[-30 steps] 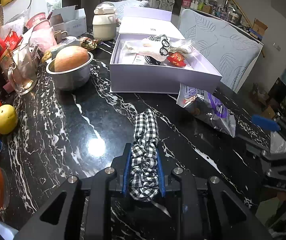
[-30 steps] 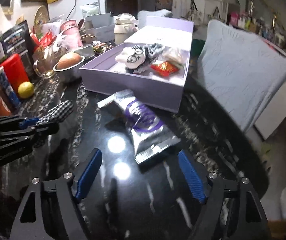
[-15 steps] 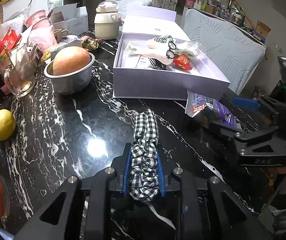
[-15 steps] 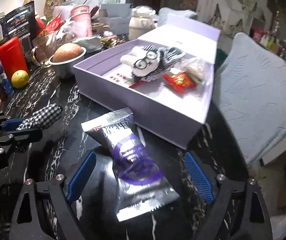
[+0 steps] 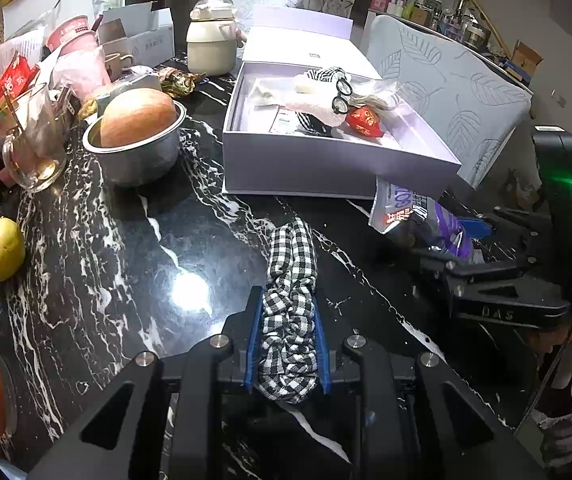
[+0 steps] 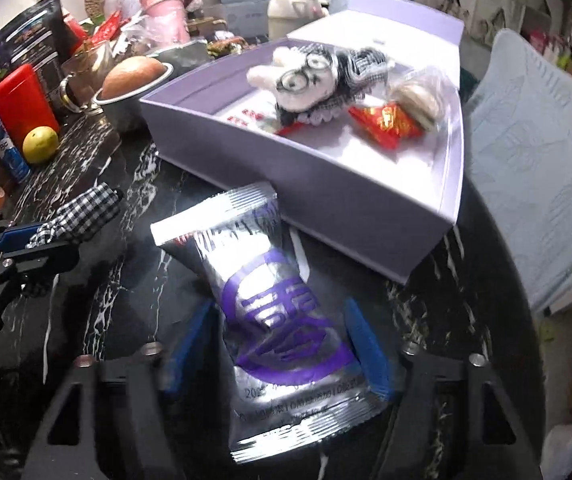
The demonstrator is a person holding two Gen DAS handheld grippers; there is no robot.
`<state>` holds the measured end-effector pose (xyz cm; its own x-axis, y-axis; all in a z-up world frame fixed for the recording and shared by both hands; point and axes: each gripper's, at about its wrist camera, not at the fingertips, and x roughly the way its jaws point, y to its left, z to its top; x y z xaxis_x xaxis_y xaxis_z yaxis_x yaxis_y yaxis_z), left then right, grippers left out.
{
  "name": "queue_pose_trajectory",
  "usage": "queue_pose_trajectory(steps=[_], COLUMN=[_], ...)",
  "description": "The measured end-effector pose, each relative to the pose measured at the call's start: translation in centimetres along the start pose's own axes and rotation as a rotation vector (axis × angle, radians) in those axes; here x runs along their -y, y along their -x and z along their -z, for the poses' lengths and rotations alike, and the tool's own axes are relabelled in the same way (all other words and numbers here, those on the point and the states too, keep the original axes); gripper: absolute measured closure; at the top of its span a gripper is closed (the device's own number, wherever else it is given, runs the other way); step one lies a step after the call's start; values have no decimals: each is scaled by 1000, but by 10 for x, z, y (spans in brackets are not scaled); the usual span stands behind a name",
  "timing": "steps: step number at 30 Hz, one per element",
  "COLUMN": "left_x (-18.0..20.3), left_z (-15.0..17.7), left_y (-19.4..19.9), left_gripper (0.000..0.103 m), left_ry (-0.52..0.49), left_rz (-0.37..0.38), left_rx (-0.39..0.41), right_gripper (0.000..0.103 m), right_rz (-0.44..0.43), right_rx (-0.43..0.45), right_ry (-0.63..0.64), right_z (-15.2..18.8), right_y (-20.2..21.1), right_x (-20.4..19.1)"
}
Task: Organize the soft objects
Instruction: 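Close the right gripper on the silver-purple snack packet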
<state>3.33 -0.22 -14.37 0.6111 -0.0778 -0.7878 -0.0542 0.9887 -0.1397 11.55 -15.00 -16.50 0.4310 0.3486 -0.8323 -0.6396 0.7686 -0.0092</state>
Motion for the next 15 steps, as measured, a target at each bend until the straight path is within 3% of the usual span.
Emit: queue_pose_trajectory(steps=[6,15], left_x=[1,8], left_z=[4,10], left_y=[3,14], left_gripper=[81,81], left_ry=[3,-9], left_rz=[9,32], left_rx=[2,14], right_gripper=[61,65], right_rz=[-12,5], right_rx=[14,29], right_ry=[-36,-115], right_z=[10,37], right_y=[9,29], right_x=[-2,-2])
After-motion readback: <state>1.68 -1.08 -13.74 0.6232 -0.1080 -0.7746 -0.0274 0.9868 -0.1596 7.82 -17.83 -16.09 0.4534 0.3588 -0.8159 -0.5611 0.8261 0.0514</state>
